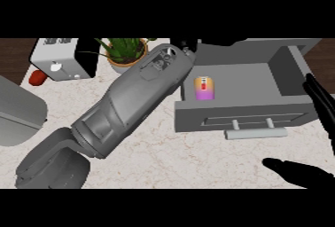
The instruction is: Pick up the can, place it into the drawer and close the drawer
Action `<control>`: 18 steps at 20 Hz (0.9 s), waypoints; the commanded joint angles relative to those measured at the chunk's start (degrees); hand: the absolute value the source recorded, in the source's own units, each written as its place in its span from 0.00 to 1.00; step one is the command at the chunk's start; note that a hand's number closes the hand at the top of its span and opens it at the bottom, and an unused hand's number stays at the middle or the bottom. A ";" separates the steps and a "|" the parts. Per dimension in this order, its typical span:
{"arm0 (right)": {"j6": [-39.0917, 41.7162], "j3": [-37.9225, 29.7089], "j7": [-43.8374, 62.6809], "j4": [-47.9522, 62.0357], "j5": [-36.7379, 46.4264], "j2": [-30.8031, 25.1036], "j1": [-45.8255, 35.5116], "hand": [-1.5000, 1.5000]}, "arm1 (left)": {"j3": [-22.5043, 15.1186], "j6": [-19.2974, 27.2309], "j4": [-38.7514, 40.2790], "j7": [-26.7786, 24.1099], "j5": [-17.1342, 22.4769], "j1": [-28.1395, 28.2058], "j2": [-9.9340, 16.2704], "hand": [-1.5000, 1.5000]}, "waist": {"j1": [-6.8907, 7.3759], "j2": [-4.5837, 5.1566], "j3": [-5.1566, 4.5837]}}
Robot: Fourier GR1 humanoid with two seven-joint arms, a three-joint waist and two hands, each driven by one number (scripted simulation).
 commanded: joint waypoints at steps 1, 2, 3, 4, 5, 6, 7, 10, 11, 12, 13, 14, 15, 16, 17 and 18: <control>-3.50 5.46 0.05 5.73 11.53 0.08 -2.92 0.00 | 0.18 -0.30 -0.76 1.21 -0.26 -0.06 0.00 0.00 | 2.37 -0.46 -0.02; -2.90 6.74 0.98 6.00 13.53 -0.49 -3.39 0.00 | -0.42 0.54 -1.10 1.58 -0.12 0.45 0.00 0.00 | 1.86 -0.43 -0.02; -3.23 6.16 -1.20 10.77 14.00 -1.65 -5.52 0.00 | 1.20 -0.37 -0.17 0.70 0.03 -0.63 0.00 0.00 | 2.25 -0.21 0.00; -4.32 6.19 -1.03 11.69 15.14 -1.11 -5.35 0.00 | 1.63 -1.54 -0.11 1.11 -0.70 0.09 0.37 0.00 | 2.71 -0.52 -0.02; -6.10 7.58 -1.26 14.72 18.20 -0.61 -5.48 0.00 | 1.09 -0.99 -1.77 1.86 -1.03 0.40 0.08 0.00 | 3.34 -0.69 -0.02; -6.98 8.19 -2.12 15.73 19.18 -0.47 -4.12 0.00 | 1.57 1.11 -0.88 3.16 -0.79 -1.55 0.01 0.00 | 2.34 -0.57 0.02; -9.70 9.72 -2.21 18.09 22.94 0.21 -4.25 0.00 | 1.73 -2.07 -1.96 2.17 -1.10 0.67 1.47 0.00 | 3.24 -0.67 -0.01; -11.20 8.95 -0.54 22.26 24.40 1.52 -7.59 0.00 | 0.61 -1.04 -6.40 3.44 -3.17 4.49 3.95 0.00 | 3.95 -1.13 -0.04; -15.10 10.62 -1.74 27.80 26.68 3.72 -9.49 0.00 | 1.81 -1.20 -4.14 3.16 -3.10 2.47 2.73 0.00 | 3.47 -0.73 0.00; -18.43 8.86 -3.00 29.00 25.65 4.46 -7.78 0.00 | 0.41 -1.51 -7.11 7.35 -3.56 2.30 5.98 0.00 | 4.36 -1.16 0.02; -17.88 8.18 -1.21 30.34 25.96 5.08 -10.88 0.00 | 0.37 -1.45 -10.02 8.21 -3.62 3.62 6.71 0.00 | 4.73 -1.28 -0.02; -19.12 6.33 -4.18 33.76 24.23 4.04 -11.72 0.00 | 0.46 -1.81 -9.02 10.11 -4.38 1.78 7.96 0.00 | 4.18 -1.06 0.02; -20.52 7.04 -3.78 35.41 25.27 5.28 -11.42 0.00 | -0.17 -0.85 -11.78 9.66 -5.04 5.41 7.54 0.00 | 4.28 -1.14 0.00; -21.61 6.21 -4.88 37.52 25.00 4.85 -10.95 0.00 | 0.22 -3.48 -11.46 10.65 -5.03 5.08 11.36 0.00 | 4.36 -1.08 0.01; -22.21 4.58 -5.07 41.29 25.12 4.37 -14.83 0.00 | -0.18 -3.04 -14.65 10.69 -5.44 6.44 11.23 0.00 | 4.83 -1.12 0.00; -22.94 8.03 -3.19 39.21 28.13 6.63 -12.12 0.00 | -0.90 -0.83 -16.90 13.99 -6.35 6.44 11.76 0.00 | 4.50 -1.33 -0.02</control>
